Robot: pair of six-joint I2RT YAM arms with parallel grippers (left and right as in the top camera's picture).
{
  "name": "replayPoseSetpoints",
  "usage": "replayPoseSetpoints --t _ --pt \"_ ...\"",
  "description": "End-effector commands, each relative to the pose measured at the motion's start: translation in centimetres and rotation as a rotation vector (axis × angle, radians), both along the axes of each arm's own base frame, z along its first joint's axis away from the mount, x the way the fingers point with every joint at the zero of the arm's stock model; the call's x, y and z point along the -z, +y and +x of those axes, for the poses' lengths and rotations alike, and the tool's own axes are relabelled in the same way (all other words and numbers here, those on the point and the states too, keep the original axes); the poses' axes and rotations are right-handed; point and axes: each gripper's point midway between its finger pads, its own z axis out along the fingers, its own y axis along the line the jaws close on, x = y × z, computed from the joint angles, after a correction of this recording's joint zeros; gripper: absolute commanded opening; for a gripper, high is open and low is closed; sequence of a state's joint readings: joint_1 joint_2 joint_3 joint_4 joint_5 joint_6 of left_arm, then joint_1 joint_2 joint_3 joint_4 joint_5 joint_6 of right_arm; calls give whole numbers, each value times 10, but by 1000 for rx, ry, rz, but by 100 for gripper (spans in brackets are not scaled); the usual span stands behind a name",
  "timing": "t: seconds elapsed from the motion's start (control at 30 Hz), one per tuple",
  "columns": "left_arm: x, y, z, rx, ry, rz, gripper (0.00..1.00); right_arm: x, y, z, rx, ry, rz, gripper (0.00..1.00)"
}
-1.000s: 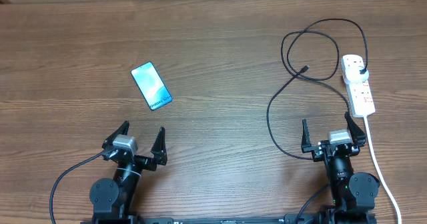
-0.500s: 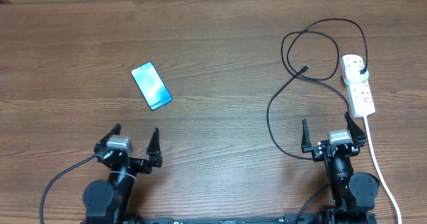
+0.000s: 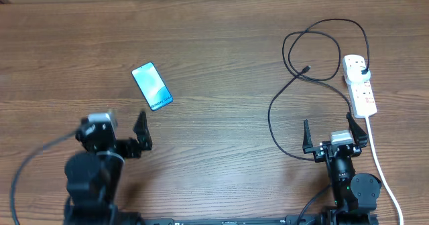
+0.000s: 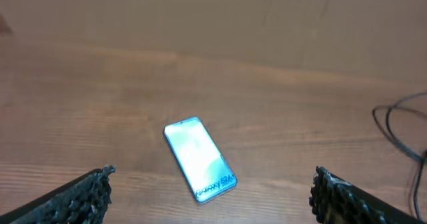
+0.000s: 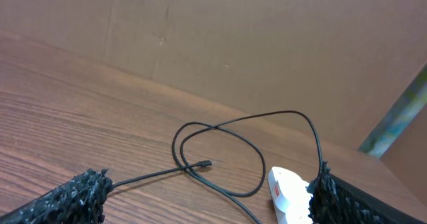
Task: Plug charger to phone and switch on socket
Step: 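Move the left gripper forward over the Galaxy phone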
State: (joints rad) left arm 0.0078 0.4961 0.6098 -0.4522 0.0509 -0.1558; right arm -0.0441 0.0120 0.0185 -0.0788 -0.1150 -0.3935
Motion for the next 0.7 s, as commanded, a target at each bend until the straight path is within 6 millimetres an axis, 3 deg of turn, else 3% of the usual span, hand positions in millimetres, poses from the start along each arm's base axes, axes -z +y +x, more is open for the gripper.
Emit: replayPoseSetpoints --t 0.0,0.27,0.4,0.53,0.67 --pt "-26 1 16 -17 57 -35 100 2 -2 0 11 -3 0 100" --pt "-34 -13 49 40 405 -84 100 2 -2 0 11 -3 0 100" --pt "-31 -39 69 172 480 -174 100 2 -2 0 11 -3 0 100" --pt "-6 -64 72 284 600 -275 100 2 -2 0 11 -3 0 100" --pt "29 -65 74 276 741 -307 100 2 -2 0 11 -3 0 100"
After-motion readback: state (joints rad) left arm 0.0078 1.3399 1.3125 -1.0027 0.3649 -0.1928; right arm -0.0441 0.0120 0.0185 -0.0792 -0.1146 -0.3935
